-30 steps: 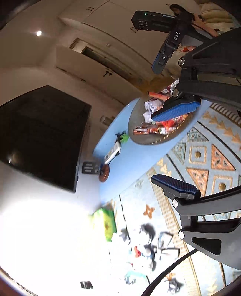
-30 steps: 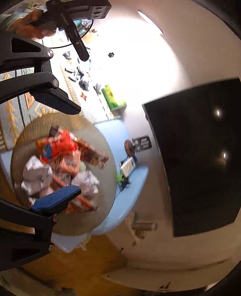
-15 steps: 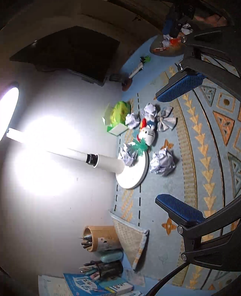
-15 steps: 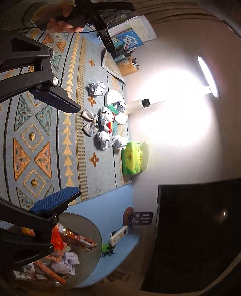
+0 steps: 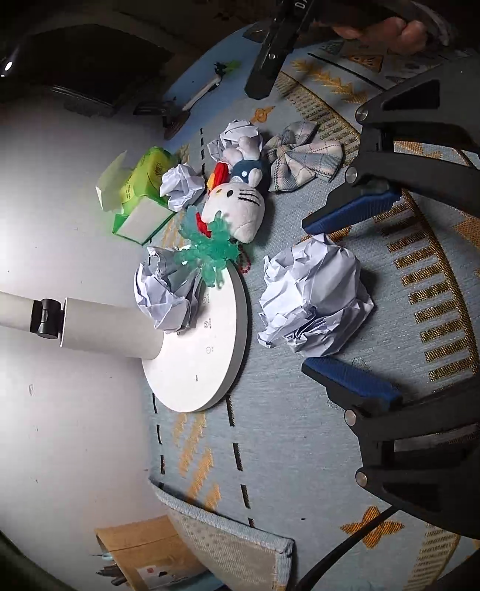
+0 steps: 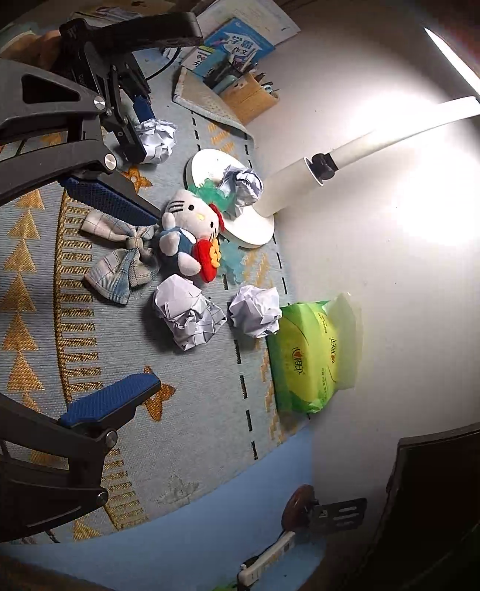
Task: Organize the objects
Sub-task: 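Grasp a paper ball with the left gripper while the right grasps another paper ball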
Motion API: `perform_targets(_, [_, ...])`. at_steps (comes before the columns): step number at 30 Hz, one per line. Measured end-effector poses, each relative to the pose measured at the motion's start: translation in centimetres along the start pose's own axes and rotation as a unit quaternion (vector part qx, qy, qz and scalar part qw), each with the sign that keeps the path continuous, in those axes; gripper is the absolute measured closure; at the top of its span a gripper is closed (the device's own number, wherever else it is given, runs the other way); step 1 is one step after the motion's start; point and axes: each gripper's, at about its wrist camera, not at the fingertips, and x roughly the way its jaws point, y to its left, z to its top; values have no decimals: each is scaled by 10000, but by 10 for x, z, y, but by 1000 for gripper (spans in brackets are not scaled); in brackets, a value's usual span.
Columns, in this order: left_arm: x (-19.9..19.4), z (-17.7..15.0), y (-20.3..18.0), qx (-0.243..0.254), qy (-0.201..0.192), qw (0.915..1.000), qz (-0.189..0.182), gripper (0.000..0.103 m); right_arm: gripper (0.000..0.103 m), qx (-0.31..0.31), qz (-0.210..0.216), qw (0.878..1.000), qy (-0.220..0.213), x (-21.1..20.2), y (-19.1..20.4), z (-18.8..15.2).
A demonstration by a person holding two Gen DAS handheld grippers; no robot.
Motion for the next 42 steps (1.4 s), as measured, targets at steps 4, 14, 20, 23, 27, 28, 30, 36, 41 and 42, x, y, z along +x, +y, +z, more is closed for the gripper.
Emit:
perform_targets(4, [-11,-2,-6,145,-267,9995,-66,40,22,553,292,9976,310,15,-24,1])
perform_targets(14, [-19,1,13,-370,-409,9985,-26,39,28,1230,363,9904,524,42,-25,33])
perform_targets(20, [-20,1,12,-344,-430,9985,-9,39,56,881,80,9959,179,45,-13,26])
perform_targets(23, [-21,2,12,-327,-446,9985,-12,39,56,1168,107,9931,-23,27,-26,19])
perform_targets(27, [-24,1,14,-367,-496,9981,-33,39,56,1479,473,9879,7,-13,-41,-9])
perform_targets(28, [-25,1,15,-393,-506,9979,-65,39,56,1419,597,9880,88,-23,-41,-20])
perform_targets(30, [-26,0,19,-484,-533,9974,-100,39,56,1140,832,9891,420,-38,-35,-43])
perform_targets(36, [-26,-1,30,-757,-512,9957,-173,39,53,-142,820,9891,1216,-50,-10,-89])
perform_targets(41, [-26,-3,34,-824,-482,9950,-283,39,18,-571,675,9925,848,-73,-2,-103])
perform_targets(42, [-26,-3,34,-829,-474,9950,-291,39,17,-629,710,9925,773,-76,0,-104])
